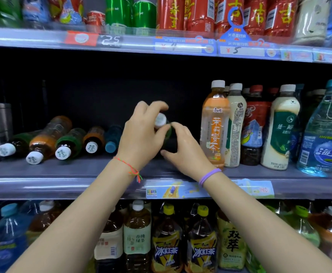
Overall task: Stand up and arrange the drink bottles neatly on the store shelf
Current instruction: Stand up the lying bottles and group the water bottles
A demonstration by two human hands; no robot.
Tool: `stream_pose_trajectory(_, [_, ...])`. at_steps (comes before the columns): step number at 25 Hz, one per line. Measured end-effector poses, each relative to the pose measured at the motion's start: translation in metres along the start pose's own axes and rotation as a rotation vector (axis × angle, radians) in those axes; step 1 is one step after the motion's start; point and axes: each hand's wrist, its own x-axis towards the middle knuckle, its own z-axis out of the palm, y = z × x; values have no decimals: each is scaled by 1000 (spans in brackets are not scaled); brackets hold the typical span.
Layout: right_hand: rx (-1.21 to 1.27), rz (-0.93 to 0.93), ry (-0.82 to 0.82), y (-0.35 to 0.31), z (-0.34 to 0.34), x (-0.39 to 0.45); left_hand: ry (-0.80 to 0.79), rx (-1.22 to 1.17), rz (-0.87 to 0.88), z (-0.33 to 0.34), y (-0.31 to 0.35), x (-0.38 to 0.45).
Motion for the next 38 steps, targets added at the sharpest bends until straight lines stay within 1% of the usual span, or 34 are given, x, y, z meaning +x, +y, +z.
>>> stream_pose_trajectory(3, [189, 51, 73, -9, 0, 6, 208, -118, 122, -17, 16, 10])
stream_pose_trajectory(4, [212, 78, 95, -13, 1, 7, 253, -160, 125, -20, 17, 12])
stream_pose_trajectory(6, [167, 113, 161, -18, 0, 9, 262, -242, 31, -24, 12, 19])
stream_pose_trajectory(7, [121, 136, 193, -20, -1, 10, 209, -229, -53, -23, 4, 22])
stream_pose_trajectory(8, [80, 164, 213, -21, -3, 13, 107, -141, -148, -21, -7, 22])
stream_pose_trajectory(10, [-19, 237, 214, -21, -5, 20, -199, 149, -282, -14, -32, 14])
stream_pose_trajectory(11, [-81, 286, 199, -21, -5, 25, -348, 262, -303, -11, -42, 7])
stream_pose_trajectory(12, [-136, 335, 179, -20, -5, 30, -461, 334, -316, -9, -49, -1])
stream_pose_trajectory(13, [-174, 375, 162, -21, -3, 34, -525, 372, -326, -9, -54, -6])
stream_pose_trajectory(15, [-209, 424, 158, -20, 2, 40, -588, 377, -357, -11, -61, -10])
stream_pose_trajectory(17, [-194, 465, 176, -20, 11, 43, -655, 349, -381, -14, -65, -14])
stream_pose_trajectory(18, [-163, 498, 188, -20, 13, 45, -663, 343, -374, -15, -66, -17])
stream_pose_trajectory(20, [-120, 581, 194, -18, 16, 49, -603, 309, -352, -15, -70, -22])
stream_pose_trajectory(21, [-135, 620, 172, -17, 16, 51, -561, 281, -343, -16, -72, -24])
stream_pose_trajectory(23, [-247, 652, 104, -20, 16, 51, -483, 228, -312, -17, -73, -28])
stream_pose_trajectory(24, [-320, 622, 111, -24, 18, 47, -438, 200, -280, -18, -75, -29])
stream_pose_trajectory(25, [-402, 519, 168, -28, 22, 42, -377, 166, -233, -19, -76, -31])
stream_pose_trajectory(26, [-466, 361, 228, -32, 26, 36, -301, 122, -177, -21, -76, -32])
stream_pose_trajectory(27, [-491, 208, 223, -36, 30, 31, -219, 68, -125, -23, -74, -33])
stream_pose_trajectory(28, [-464, 95, 151, -37, 35, 28, -136, 11, -78, -24, -70, -32])
stream_pose_trajectory(29, [-363, 44, 42, -39, 39, 26, -53, -44, -39, -27, -65, -29])
stream_pose_trajectory(30, [-208, 44, -39, -38, 43, 26, 26, -96, -4, -31, -59, -26])
stream_pose_trajectory(31, [-38, 75, -46, -38, 45, 26, 101, -145, 26, -34, -52, -22])
stream_pose_trajectory(33, [244, 150, 23, -35, 42, 29, 208, -276, 30, -38, -43, -12])
stream_pose_trajectory(34, [344, 172, 83, -34, 39, 30, 217, -356, -20, -39, -41, -7])
stream_pose_trajectory(35, [405, 197, 149, -34, 36, 31, 176, -413, -98, -35, -44, -3])
stream_pose_trajectory(36, [441, 219, 200, -35, 30, 33, 92, -426, -185, -30, -46, 0])
stream_pose_trajectory(38, [413, 291, 261, -35, 20, 38, -169, -432, -336, -11, -54, -3])
